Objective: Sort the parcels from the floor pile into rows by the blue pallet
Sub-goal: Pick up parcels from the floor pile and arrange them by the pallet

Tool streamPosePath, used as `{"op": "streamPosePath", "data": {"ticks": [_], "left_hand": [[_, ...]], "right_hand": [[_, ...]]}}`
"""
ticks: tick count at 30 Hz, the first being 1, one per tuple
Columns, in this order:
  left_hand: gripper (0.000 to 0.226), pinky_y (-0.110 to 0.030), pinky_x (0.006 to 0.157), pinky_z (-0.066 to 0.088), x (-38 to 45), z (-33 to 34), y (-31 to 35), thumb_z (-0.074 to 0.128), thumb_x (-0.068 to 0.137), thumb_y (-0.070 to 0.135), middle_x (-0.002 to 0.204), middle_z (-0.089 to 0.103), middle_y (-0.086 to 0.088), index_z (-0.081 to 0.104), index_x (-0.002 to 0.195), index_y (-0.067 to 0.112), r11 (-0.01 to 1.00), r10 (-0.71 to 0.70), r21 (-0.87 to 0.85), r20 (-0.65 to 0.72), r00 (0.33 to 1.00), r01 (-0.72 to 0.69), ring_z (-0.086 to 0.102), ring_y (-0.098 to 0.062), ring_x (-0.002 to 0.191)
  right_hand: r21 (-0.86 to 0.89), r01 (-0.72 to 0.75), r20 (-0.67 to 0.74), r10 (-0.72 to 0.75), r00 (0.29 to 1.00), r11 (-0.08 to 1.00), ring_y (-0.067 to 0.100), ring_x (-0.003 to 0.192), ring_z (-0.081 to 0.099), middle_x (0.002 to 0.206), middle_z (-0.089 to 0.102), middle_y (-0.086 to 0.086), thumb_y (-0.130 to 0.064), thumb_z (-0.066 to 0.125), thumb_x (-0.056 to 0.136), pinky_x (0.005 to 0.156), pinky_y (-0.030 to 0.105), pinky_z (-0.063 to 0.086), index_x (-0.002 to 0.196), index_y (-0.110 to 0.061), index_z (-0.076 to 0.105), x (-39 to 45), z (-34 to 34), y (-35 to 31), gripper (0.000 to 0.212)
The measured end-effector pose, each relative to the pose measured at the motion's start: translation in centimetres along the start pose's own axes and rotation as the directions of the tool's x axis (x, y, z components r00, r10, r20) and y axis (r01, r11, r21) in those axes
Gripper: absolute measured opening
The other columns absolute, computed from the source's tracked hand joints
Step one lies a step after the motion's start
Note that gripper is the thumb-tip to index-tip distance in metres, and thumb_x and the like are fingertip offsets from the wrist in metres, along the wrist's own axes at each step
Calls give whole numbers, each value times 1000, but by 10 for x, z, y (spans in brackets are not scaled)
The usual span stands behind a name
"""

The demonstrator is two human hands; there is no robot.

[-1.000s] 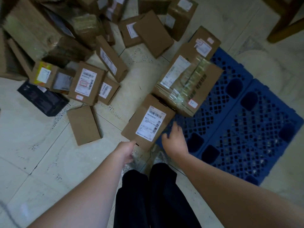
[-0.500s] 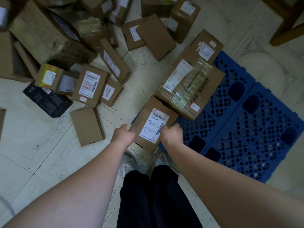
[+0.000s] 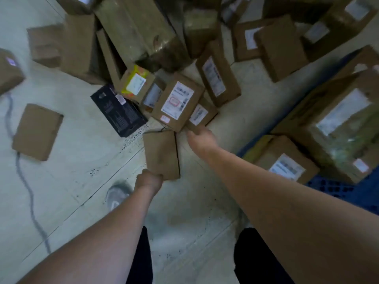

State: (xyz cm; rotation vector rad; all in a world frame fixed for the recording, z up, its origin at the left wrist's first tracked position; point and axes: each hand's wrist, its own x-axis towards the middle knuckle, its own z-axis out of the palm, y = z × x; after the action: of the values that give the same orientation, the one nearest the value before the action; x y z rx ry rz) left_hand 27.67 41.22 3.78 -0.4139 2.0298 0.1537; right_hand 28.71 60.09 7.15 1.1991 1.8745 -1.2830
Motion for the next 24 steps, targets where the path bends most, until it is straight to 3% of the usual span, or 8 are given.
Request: {"op": "streamPosePath", "data": {"ticks": [7,10,13,16,18,20,22,24], "left_hand": [[69,-35,107,41,129,3,4,57,89,18,146,41,-15,26,151,13,941,130,-316,-4,992,-124,48,-33,128],[83,-48,107,42,164,2,-9,53,76,57,146,47,-6,27,150,30,903,86,-429,105,991,-33,49,-32,128],[88,-51,108,39,114,-27,-10,33,78,82,144,50,-4,41,145,26,875,25,-476,226,974,88,48,-30,131],[74,-45,101,46,21,-64,0,35,92,71,129,57,-15,46,139,13,778,25,-602,321,947,183,56,-32,120],[58,-41,80,56,-22,-77,4,52,93,57,116,63,-18,57,122,7,742,20,-643,301,953,188,63,-31,100],[36,-39,72,56,-56,-83,16,69,88,32,110,67,-20,64,113,7,781,45,-615,233,972,111,66,-30,89],[40,-43,79,57,-87,-85,30,69,85,12,112,66,-21,60,124,9,813,108,-582,188,976,22,67,-31,91],[56,-47,84,57,-116,-85,46,65,87,5,116,64,-22,46,140,11,827,174,-562,197,965,-34,68,-32,94]], "right_hand": [[220,-262,96,247,964,940,30,138,38,152,37,12,-27,45,99,104,29,33,150,-10,32,105,145,33,56],[297,-319,110,300,948,900,28,139,37,153,38,12,-31,39,102,109,30,30,149,-8,34,97,155,28,53],[474,-362,90,365,926,802,30,139,38,151,40,17,-44,27,105,114,34,29,146,-3,39,49,129,19,60],[605,-435,59,507,860,667,28,128,48,142,51,16,-62,21,100,113,36,30,137,-8,51,-13,89,12,72],[633,-426,36,525,850,647,27,107,55,112,61,13,-63,25,98,105,37,40,114,-7,65,-55,58,5,71],[650,-339,-83,507,858,680,27,96,56,91,57,7,-48,47,97,91,34,46,95,-8,65,-94,31,1,44],[676,-223,-232,490,841,703,25,84,54,79,54,3,-23,58,88,73,32,45,81,-12,56,-124,8,2,13],[709,-173,-266,485,833,684,22,93,57,97,57,2,-20,60,84,80,30,48,98,-13,59,-143,-13,7,16]]}}
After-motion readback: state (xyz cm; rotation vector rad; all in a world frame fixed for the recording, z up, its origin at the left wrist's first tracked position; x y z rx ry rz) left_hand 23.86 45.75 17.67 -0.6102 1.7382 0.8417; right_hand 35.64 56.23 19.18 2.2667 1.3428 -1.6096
